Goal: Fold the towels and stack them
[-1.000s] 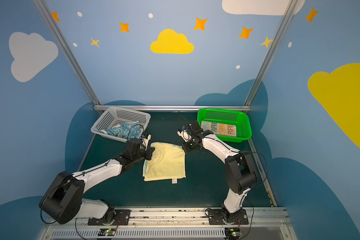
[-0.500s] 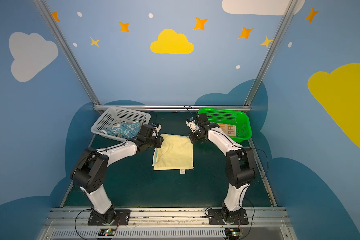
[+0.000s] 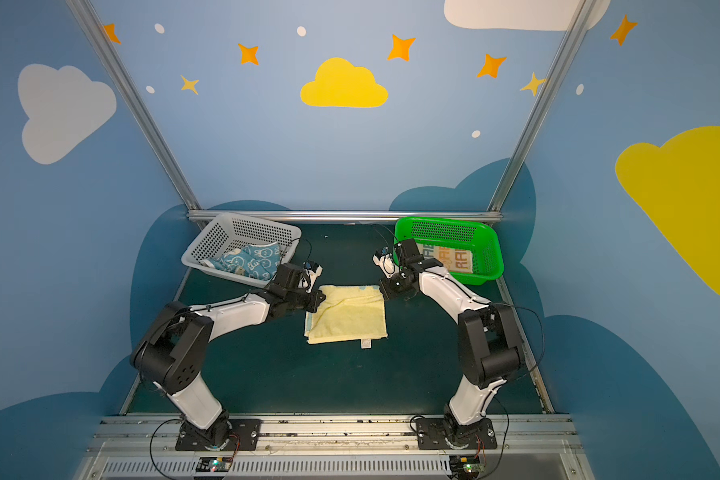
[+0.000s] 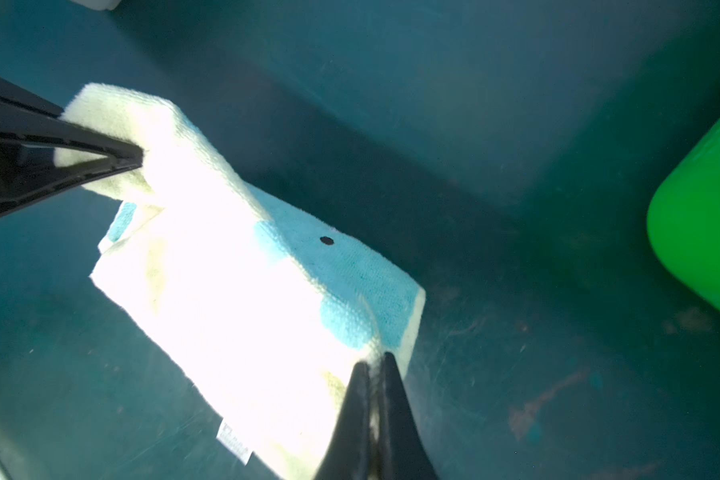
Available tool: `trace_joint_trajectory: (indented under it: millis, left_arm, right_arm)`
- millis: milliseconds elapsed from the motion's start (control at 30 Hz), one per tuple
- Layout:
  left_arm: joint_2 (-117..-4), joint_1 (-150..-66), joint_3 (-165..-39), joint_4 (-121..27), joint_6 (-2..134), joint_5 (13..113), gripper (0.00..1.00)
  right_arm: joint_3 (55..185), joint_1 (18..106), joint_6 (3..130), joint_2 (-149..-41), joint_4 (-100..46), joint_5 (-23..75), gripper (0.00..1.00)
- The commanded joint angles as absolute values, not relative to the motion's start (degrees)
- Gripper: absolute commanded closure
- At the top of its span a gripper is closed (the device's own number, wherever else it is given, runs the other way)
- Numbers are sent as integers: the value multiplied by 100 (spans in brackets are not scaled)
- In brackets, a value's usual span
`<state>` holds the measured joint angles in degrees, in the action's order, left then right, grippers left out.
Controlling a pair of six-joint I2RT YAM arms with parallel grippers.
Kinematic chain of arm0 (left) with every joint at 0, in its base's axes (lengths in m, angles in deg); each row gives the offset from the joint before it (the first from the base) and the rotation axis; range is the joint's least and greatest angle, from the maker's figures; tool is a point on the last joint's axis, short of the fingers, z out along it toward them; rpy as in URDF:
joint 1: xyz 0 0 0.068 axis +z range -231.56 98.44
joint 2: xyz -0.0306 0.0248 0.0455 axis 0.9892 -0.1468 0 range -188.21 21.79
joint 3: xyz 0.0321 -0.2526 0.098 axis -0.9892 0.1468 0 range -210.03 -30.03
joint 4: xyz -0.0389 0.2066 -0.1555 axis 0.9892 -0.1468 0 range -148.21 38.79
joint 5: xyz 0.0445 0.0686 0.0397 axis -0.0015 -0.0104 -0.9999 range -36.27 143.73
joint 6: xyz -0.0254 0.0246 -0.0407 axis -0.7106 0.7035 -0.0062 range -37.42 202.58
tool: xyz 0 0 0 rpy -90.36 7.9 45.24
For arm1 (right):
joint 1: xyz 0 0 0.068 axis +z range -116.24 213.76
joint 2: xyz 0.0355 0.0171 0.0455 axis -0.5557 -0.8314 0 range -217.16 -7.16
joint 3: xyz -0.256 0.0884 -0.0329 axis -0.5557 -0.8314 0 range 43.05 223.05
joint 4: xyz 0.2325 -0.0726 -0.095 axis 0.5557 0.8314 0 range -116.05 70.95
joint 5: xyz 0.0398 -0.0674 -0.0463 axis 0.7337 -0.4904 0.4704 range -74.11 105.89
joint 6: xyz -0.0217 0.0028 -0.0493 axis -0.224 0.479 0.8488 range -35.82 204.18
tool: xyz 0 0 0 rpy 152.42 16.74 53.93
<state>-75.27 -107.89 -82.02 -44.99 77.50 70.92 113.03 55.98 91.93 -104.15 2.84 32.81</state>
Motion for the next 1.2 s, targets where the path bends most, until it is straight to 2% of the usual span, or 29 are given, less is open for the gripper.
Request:
trace_joint_trajectory:
  millis: [0, 333, 733, 933, 1033, 1167]
  left_arm:
    - [-7117, -10787, -7993, -4092, 7845, 7250, 96]
    - [-6203, -11040, -7212, -4074, 7856, 7244, 96]
    - [-5210, -11946, -6258, -4455, 7810, 6623, 96]
    - [-5155, -12321, -5936, -4460, 7717, 6234, 96]
    - [-5265, -12543, -5877, -4488, 7704, 6033, 94]
    - [-5319, -13043, -5699, -4387, 7795, 5427, 87]
  right_arm:
    - [11010, 5667, 8964, -10047, 234, 3284, 100]
    - [10189, 5822, 8577, -9433, 242, 3276, 100]
    - [10038, 6024, 7981, -9488, 736, 2991, 100]
    - [9830, 6039, 7524, -9530, 636, 2934, 100]
    - [9737, 6037, 7346, -9621, 539, 2953, 100]
    - [9619, 6038, 7185, -9704, 468, 2903, 93]
